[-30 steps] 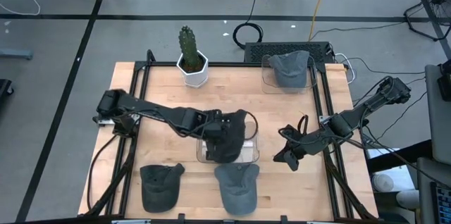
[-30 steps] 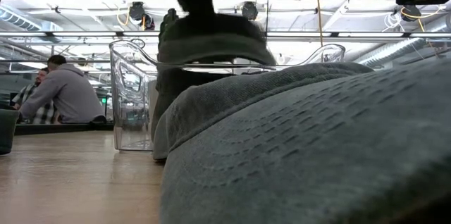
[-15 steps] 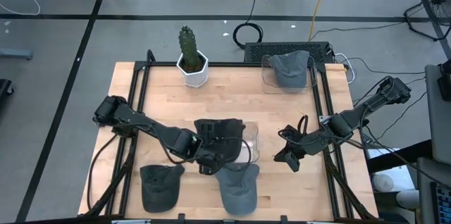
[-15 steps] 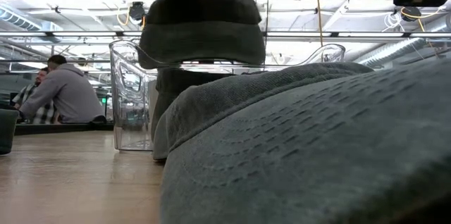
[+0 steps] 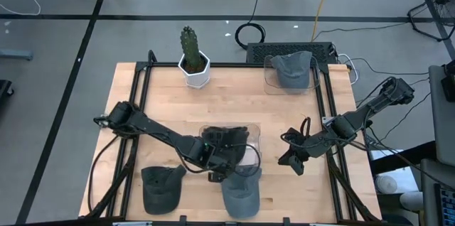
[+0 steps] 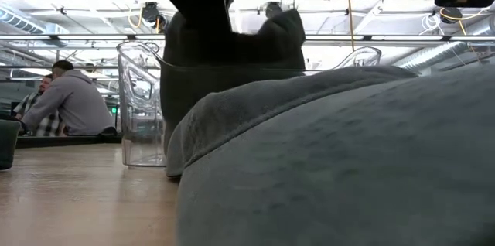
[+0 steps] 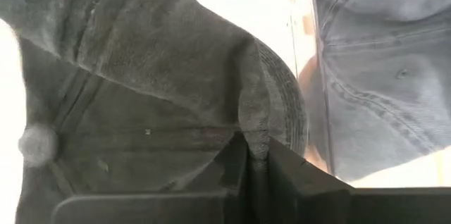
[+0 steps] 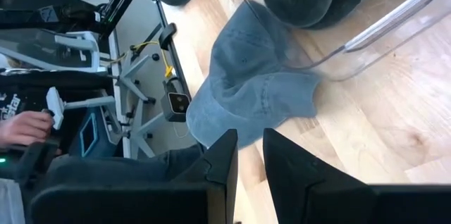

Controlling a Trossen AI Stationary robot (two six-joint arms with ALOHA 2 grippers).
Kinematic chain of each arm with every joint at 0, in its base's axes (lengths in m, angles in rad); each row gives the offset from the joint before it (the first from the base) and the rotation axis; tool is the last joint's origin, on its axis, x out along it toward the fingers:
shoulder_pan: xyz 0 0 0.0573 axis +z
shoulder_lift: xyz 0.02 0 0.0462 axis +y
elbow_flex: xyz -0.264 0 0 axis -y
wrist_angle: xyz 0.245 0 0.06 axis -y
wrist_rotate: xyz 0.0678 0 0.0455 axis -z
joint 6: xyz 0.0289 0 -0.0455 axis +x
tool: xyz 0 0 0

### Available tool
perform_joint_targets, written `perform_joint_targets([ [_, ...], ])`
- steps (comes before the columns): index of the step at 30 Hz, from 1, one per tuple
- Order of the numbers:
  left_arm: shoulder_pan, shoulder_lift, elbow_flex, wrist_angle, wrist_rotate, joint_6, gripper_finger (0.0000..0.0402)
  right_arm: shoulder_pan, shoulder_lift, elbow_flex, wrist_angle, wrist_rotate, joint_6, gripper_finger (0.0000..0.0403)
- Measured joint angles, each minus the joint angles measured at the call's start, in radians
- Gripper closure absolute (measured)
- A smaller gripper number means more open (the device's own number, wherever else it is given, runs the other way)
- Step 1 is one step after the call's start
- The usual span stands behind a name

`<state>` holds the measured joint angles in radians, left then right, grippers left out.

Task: Pick & Place hat
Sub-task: Put the right black cap into the bottom transparent bin

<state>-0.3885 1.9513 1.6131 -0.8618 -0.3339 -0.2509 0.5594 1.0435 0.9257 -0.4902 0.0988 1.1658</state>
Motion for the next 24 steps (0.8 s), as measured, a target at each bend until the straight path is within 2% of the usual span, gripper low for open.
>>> perform_joint_targets([
  [6,0.017,0.027,0.000,0.000,0.040,-0.014,0.0369,0.017,0.000,0.000,-0.001,0.001,0.015,0.0347],
  [17,0.083,0.026,0.000,-0.055,0.154,-0.052,0.0279,0.018,0.000,0.000,-0.001,0.008,0.019,0.0347],
  [24,0.100,-0.024,0.000,-0.118,0.212,-0.093,0.0249,0.018,0.000,0.000,-0.001,0.016,0.011,0.0347],
])
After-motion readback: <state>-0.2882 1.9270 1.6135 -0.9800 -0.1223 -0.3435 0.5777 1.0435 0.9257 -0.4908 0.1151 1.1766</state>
